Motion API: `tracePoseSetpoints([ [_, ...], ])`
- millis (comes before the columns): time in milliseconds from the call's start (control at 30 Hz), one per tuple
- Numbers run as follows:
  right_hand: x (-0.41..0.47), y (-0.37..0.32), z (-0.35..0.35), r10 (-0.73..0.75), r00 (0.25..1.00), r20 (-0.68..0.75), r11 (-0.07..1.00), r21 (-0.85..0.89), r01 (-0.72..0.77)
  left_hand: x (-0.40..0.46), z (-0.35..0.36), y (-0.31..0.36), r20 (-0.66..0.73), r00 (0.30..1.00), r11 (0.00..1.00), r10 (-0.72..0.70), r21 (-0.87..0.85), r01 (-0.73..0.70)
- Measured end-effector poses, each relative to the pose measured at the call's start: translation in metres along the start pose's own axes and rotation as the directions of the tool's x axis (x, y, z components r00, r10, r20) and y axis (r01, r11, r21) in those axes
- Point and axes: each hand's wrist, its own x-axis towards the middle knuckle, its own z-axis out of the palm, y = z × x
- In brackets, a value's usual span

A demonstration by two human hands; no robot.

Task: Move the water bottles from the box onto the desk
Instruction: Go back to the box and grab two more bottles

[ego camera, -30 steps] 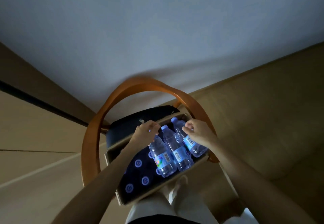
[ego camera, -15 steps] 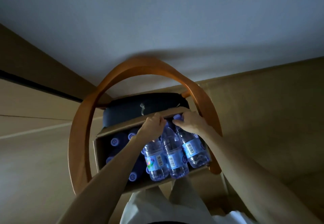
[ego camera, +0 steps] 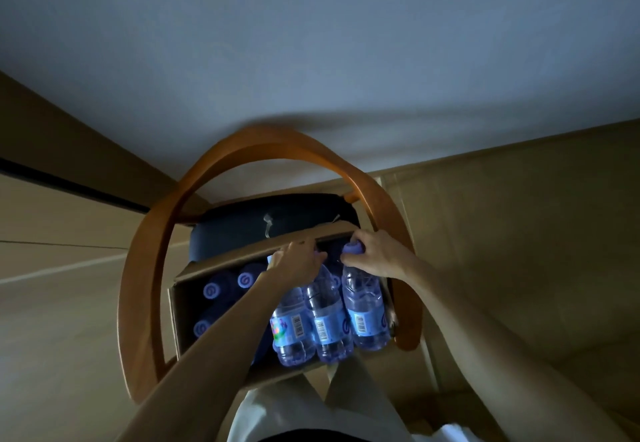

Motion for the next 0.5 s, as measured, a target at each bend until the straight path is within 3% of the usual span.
tracePoseSetpoints([
  [267,-0.027,0.004,0.000,-0.139,0.983,-0.116,0.984,-0.130,0.124,-0.025,-0.009,0.006,0.038,0.999,1.000,0.009,0.003,-0.010],
  [500,-0.043,0.007,0.002,-0.270,0.942,-0.200,0.952,-0.203,0.230,-0.065,-0.004,0.017,-0.120,0.993,0.999,0.019,-0.046,-0.024],
])
